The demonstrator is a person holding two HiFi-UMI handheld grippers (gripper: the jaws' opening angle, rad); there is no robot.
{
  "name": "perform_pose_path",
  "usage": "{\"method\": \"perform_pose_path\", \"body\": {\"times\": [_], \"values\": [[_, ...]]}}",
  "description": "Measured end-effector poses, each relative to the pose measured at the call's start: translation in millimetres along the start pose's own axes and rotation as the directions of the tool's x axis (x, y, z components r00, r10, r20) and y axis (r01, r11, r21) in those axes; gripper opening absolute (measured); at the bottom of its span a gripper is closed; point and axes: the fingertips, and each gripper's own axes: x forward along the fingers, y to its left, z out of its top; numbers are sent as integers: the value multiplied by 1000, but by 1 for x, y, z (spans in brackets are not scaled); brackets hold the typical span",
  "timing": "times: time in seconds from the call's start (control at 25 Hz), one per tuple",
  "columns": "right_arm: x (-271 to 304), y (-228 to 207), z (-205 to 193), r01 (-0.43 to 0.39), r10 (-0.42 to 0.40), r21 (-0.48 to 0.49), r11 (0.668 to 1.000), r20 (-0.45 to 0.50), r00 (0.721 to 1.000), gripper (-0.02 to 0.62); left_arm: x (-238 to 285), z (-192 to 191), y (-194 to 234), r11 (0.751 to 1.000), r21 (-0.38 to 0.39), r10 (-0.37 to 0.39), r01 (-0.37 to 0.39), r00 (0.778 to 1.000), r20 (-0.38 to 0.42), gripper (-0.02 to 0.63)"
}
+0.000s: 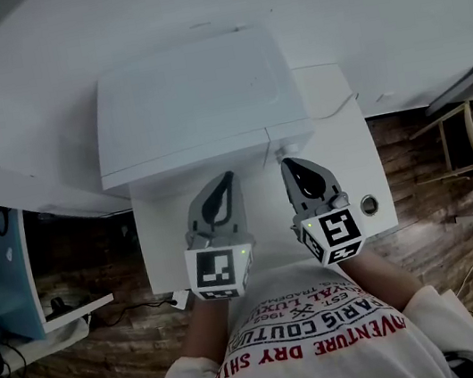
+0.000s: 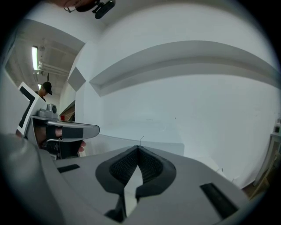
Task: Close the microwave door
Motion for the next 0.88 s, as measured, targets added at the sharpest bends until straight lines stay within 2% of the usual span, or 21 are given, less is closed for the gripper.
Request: {"method": "perform_pose_path", "body": {"times": [0.28, 0.88], "values": [[-1, 0, -3, -1, 1, 13, 1000, -12, 1000, 11, 1, -9, 2, 999, -50, 3, -3, 1000, -17, -5], [-1, 1, -6, -4, 4, 1, 1000, -32, 999, 11, 0, -18, 2, 999, -50, 11, -14, 999, -47, -5]]}}
